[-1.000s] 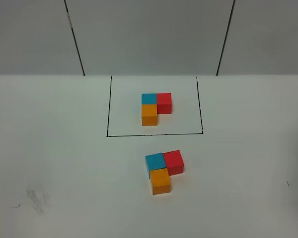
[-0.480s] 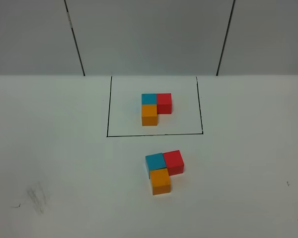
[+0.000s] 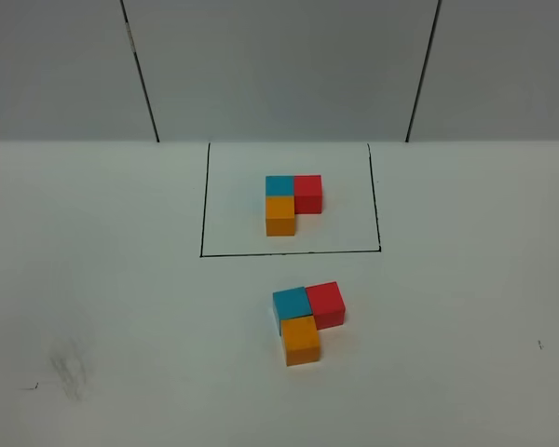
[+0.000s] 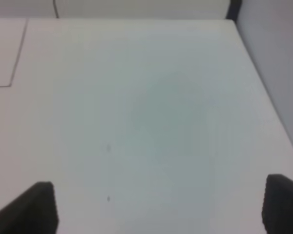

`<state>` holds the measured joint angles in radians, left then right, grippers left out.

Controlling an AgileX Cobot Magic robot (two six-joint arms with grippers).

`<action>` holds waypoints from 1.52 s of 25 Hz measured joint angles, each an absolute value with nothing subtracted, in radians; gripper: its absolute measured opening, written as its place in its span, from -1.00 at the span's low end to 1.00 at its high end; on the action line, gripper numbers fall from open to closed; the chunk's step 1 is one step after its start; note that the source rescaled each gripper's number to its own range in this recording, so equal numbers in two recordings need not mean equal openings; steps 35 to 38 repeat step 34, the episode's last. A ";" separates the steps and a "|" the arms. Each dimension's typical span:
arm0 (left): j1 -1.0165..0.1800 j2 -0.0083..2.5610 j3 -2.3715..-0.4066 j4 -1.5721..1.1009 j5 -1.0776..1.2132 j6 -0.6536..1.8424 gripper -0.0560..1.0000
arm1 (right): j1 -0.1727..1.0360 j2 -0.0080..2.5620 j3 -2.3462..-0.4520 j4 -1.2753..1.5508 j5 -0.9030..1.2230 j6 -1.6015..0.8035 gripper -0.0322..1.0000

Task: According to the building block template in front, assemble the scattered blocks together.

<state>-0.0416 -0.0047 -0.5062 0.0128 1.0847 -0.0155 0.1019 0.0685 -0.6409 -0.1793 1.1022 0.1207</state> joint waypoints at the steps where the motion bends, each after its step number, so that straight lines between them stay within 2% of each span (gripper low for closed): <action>1: -0.042 -0.005 -0.506 0.013 1.085 -0.016 -0.05 | 0.102 0.046 -0.618 -0.160 1.092 0.115 0.72; 9: -0.042 -0.005 -0.506 0.013 1.085 -0.016 -0.05 | 0.102 -0.007 -0.497 -0.058 1.060 0.062 0.72; 18: -0.042 -0.005 -0.506 0.013 1.085 -0.016 -0.05 | 0.101 -0.007 -0.491 0.000 1.058 0.037 0.72; 30: -0.042 -0.005 -0.506 0.013 1.085 -0.016 -0.05 | -0.168 -0.007 -0.491 0.014 1.057 0.037 0.72; 38: -0.042 -0.005 -0.506 0.013 1.085 -0.016 -0.05 | -0.199 -0.007 -0.491 0.014 1.056 0.037 0.72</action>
